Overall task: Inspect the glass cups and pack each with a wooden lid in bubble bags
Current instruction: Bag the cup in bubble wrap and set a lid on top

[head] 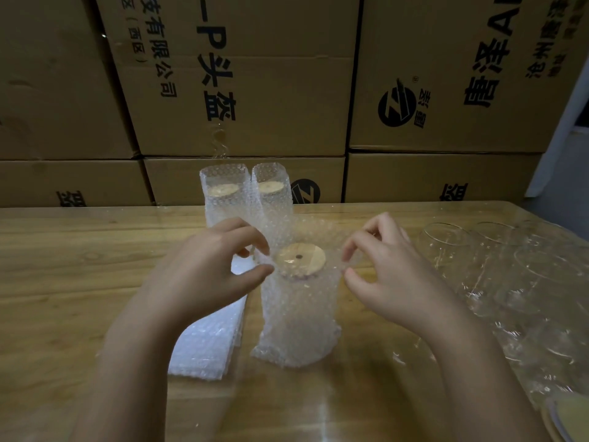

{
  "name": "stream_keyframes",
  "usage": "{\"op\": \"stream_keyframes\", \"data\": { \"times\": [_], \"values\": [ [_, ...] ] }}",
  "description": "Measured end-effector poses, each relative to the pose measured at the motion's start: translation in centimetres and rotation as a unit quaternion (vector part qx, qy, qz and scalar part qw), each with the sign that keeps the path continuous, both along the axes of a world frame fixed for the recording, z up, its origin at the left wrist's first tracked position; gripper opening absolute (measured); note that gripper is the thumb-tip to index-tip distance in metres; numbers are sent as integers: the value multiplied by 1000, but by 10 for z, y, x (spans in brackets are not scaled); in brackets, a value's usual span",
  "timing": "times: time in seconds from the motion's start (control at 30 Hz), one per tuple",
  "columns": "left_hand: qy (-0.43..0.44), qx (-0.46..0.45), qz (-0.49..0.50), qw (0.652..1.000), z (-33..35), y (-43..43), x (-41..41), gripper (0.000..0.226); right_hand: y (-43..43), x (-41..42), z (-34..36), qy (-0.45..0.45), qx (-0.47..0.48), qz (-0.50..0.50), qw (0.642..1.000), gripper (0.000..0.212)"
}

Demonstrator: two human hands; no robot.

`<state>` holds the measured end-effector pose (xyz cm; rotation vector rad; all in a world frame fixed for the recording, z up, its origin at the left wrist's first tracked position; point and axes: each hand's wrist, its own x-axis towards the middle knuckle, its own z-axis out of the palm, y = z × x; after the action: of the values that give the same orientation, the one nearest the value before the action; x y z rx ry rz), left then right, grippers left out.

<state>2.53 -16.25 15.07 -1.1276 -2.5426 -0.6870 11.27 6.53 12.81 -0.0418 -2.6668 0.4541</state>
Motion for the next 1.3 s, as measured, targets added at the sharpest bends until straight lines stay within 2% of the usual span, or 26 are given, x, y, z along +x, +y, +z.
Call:
{"op": "stream_keyframes", "data": {
  "times": [0.13,0.33,0.47,0.53,0.6,0.7,0.8,0.83,0.9,0.97,1.03,1.07,1.13,1.2,1.3],
  "values": [
    [52,4,42,998,0,3,0,7,4,0,4,37,-7,-10,999,9],
    [73,77,53,993,-2,2,-5,5,-3,-1,6,108,0,-13,994,13],
    [65,102,37,992,-6,4,-10,2,-4,-3,5,106,-10,-9,994,13],
    [29,130,32,991,-9,4,-13,4,-2,-4,3,99,-46,-3,994,13],
    [-17,161,21,987,-11,2,-16,11,-1,-4,2,68,-122,12,990,12],
    [-59,191,-3,980,-13,1,-19,16,-1,-5,1,38,-254,50,965,12],
    [-104,237,-21,966,-17,1,-23,18,3,-8,-3,51,-312,65,946,21],
    [-131,260,-26,956,-19,-1,-24,23,5,-9,-5,28,-320,66,945,28],
    [-199,267,-30,942,-24,-5,-30,50,9,-14,-12,-56,-322,81,942,66],
    [-278,171,-38,945,-33,-7,-36,79,13,-19,-24,-150,-313,95,933,107],
    [-340,56,-65,937,-47,-5,-37,95,12,-25,-39,-218,-310,109,919,126],
    [-359,28,-81,929,-55,0,-36,99,10,-28,-48,-235,-315,118,912,126],
    [-375,34,-103,921,-71,12,-31,102,5,-34,-64,-226,-348,145,898,106],
    [-380,101,-115,912,-83,24,-25,89,-1,-37,-72,-201,-407,164,876,93],
    [-378,209,-98,897,-94,31,-19,71,-5,-39,-81,-173,-435,166,868,91]
  ]
}}
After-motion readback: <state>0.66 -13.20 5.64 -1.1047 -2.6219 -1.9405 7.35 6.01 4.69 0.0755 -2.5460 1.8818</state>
